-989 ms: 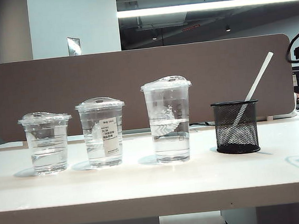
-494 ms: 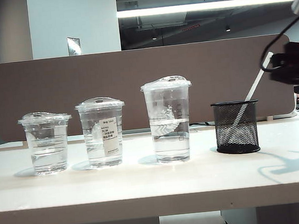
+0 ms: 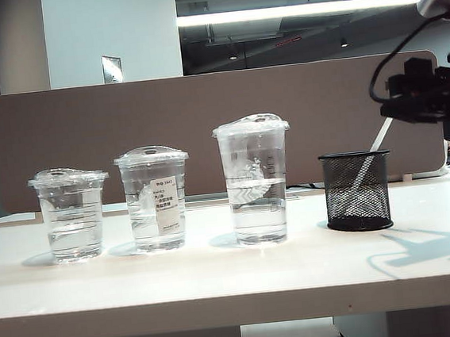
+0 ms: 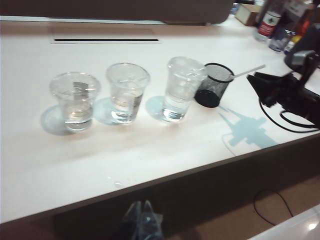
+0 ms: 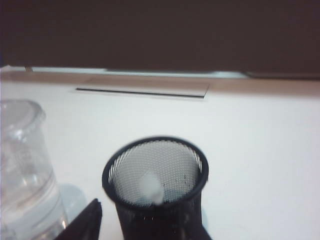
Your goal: Pick up the straw and insert it into the large coffee cup.
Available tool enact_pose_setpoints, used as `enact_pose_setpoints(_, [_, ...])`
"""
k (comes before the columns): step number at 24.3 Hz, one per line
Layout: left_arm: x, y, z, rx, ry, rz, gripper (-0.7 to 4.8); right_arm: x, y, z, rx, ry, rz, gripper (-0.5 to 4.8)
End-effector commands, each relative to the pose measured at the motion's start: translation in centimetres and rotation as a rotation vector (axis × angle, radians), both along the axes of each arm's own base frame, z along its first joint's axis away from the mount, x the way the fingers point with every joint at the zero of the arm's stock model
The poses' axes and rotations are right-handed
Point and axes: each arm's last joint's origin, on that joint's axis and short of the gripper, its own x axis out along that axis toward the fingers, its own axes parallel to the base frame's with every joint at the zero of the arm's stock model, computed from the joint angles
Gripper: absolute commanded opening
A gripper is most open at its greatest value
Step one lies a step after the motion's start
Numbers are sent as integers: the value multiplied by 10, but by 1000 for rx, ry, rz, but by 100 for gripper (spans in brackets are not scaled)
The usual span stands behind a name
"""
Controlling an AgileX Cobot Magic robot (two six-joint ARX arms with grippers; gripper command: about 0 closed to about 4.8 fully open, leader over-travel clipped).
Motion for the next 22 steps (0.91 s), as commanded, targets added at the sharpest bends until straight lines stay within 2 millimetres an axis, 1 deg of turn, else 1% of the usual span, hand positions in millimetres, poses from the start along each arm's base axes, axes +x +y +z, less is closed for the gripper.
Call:
enact_pose_setpoints(1, [-1,0,0,0,6,-11,-4,6,1,4,4,-24,-3,212])
enact_pose_setpoints(6, [-1,0,-1,0,13,-11,-4,20,4,-3,-3,9,1,211])
enact_pose_setpoints(10, [-1,0,-1,1,12,-11,-4,27,5,-3,-1,0,1,208])
enact_pose_setpoints(11, [-1,0,-1,0,12,-11,-4,29,6,-3,-1,0,1,192])
enact_pose_setpoints(12, [-1,0,-1,1,12,-11,-4,31,6,-3,-1,0,1,149])
enact_pose_setpoints(14, [-1,0,-1,1,12,-11,-4,34,7,-3,-2,3,1,93])
enact_pose_setpoints(16, [-1,0,-1,1,11,-11,-4,36,7,-4,-2,6,1,91])
enact_pose_setpoints(18, [-1,0,-1,1,11,-10,-4,36,7,-5,-3,8,1,49])
enact_pose_setpoints(19, [-1,0,-1,1,10,-10,-4,37,7,-5,-3,9,1,39])
enact_pose_setpoints(22, [-1,0,0,1,6,-10,-4,37,7,-5,-3,8,1,39])
